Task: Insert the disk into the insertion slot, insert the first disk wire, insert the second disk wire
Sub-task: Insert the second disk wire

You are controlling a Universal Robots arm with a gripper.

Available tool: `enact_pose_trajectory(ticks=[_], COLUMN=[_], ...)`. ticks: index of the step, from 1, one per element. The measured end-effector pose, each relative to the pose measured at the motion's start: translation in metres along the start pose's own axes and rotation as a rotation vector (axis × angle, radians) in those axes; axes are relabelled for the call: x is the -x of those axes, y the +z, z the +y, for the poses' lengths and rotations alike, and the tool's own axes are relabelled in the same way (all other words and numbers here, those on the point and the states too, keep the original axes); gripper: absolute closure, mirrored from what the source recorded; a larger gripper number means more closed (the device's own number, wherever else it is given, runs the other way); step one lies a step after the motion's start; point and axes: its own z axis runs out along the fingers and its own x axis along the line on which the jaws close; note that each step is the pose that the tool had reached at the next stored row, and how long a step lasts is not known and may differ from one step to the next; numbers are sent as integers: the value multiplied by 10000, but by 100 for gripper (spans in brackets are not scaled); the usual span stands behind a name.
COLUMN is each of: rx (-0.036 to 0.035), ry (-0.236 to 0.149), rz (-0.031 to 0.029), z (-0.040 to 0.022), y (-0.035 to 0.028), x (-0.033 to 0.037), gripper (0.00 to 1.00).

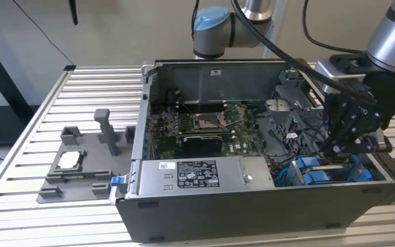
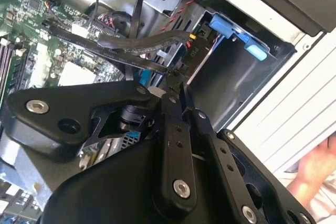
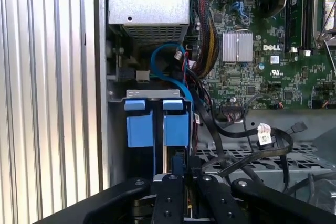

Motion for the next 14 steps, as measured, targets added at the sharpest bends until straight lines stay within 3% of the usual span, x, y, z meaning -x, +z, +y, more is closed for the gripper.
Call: enact_pose_trajectory(ticks=[14], rx=[-10], ry=[369], rz=[-31], z=[-14], y=[53], x=[-1], gripper=[84])
